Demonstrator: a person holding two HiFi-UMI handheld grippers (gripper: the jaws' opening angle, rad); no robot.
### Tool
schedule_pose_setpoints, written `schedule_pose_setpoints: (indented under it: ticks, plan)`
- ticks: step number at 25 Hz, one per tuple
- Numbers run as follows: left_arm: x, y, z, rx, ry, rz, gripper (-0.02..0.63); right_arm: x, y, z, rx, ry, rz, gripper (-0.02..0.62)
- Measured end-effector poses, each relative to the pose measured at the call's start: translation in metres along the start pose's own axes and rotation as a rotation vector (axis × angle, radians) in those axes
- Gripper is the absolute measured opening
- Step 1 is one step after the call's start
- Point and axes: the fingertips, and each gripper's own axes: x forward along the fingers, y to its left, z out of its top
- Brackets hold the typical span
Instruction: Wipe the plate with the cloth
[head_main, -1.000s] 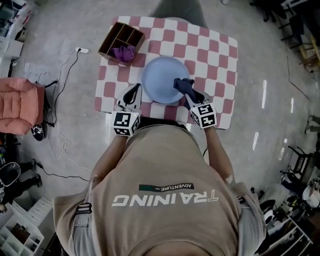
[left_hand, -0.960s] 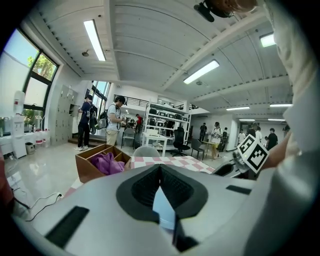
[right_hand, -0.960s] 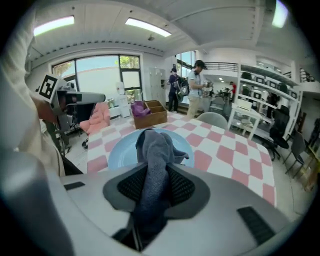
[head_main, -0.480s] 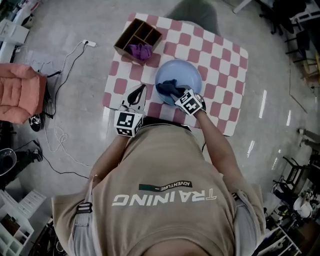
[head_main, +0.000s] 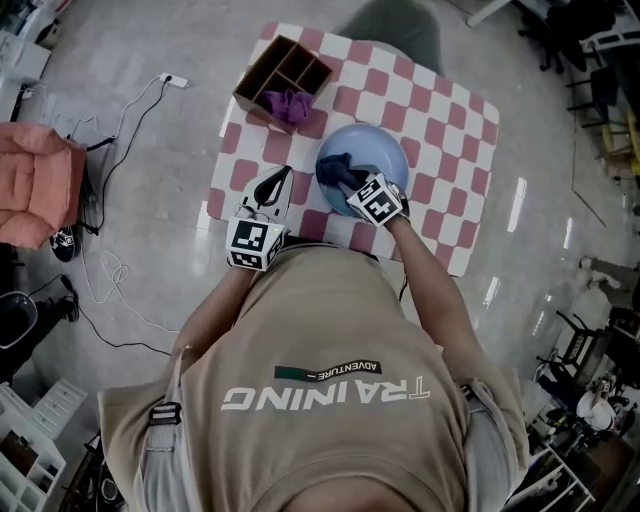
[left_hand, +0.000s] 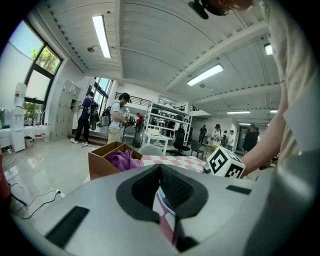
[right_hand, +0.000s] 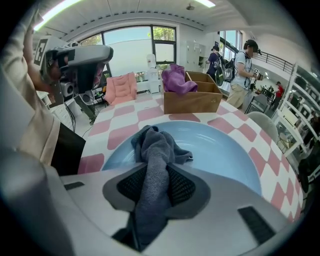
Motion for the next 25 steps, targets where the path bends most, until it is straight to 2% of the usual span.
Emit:
schedule_pose_setpoints:
  ticks: [8,14,22,25]
  plan:
    - [0.010,0.013,0.005,0.002,0.015,-0.006,0.012,0.011,-0.041,0.021,0.030,0.005,-0.063,0.133]
    - [0.014,0.018,0.003,0.010,0.027,0.012,0.012,0.012,-0.067,0.022,0.047,-0.002,-0.106,0.138]
    - [0.016,0.007,0.000,0.010,0.041,0.017,0.012,-0.010,-0.122,-0.016,0.169,0.032,-0.226,0.138]
    - [0.019,-0.001,0.002,0.018,0.034,0.013,0.012,-0.023,-0.128,-0.036,0.193,0.055,-0.249,0.138]
